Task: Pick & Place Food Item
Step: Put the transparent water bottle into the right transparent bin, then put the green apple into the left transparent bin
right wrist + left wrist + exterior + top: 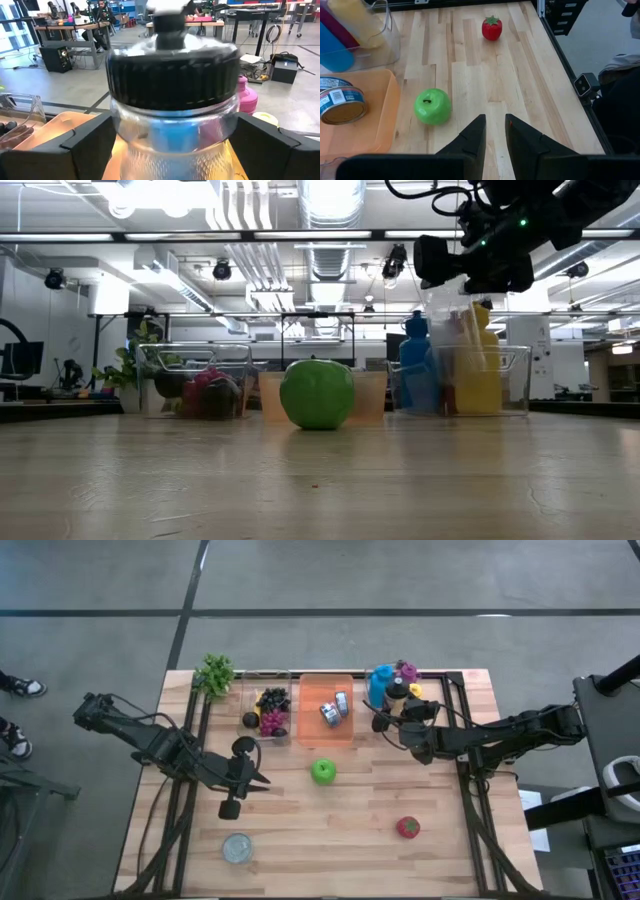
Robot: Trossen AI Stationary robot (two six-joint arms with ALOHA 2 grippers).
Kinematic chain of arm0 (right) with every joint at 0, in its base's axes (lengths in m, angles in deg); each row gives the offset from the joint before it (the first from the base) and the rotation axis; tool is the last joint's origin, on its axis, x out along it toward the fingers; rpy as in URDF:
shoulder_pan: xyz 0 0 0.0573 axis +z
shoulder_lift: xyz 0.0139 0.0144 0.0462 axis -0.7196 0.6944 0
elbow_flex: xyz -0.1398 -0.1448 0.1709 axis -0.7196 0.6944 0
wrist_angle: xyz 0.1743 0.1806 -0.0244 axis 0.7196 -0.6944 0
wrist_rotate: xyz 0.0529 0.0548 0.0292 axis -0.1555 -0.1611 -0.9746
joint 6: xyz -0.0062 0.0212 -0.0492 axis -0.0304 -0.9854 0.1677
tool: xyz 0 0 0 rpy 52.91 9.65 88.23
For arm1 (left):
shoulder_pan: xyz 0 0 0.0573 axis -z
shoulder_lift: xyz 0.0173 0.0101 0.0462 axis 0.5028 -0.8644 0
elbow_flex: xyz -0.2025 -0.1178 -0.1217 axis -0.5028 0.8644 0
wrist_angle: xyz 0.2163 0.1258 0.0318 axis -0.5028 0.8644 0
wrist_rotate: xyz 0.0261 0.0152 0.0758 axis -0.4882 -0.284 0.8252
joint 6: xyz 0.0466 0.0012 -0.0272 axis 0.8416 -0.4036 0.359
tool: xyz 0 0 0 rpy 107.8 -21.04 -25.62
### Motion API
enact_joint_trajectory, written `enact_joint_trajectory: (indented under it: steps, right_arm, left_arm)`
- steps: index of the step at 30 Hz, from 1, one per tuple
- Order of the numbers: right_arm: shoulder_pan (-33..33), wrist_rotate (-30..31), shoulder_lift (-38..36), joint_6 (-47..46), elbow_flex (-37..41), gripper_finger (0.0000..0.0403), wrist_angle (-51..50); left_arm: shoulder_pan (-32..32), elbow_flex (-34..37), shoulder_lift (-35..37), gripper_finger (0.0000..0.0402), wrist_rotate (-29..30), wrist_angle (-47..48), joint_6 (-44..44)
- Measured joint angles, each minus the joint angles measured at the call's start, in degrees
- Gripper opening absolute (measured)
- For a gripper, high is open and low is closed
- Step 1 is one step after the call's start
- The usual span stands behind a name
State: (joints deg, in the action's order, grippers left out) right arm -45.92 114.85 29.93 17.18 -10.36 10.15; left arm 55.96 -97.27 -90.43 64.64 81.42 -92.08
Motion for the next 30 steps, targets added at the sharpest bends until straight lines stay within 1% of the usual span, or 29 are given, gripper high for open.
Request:
enact_joint_trajectory:
  steps: [4,17,21,24,30]
  right_arm:
    - [0.0,0.0,0.0,0.0,0.0,0.0364,0.0]
    - [0.2,0.0,-0.4,1.0,0.0,0.0366,-0.1]
    - [0.9,0.0,-2.1,1.4,0.0,0.0366,0.0]
    - [2.0,0.0,-4.1,3.6,0.0,0.0366,0.0]
    - [6.2,-0.1,-8.4,6.4,0.0,0.0366,0.0]
  left_arm:
    - [0.0,0.0,0.0,0.0077,0.0,0.0,-0.1]
    - [0.0,0.0,0.0,0.0077,0.0,0.0,0.0]
    - [0.0,0.0,0.0,0.0077,0.0,0.0,0.0]
    - [0.0,0.0,0.0,0.0077,0.0,0.0,0.1]
    - [0.0,0.0,0.0,0.0077,0.0,0.0,0.1]
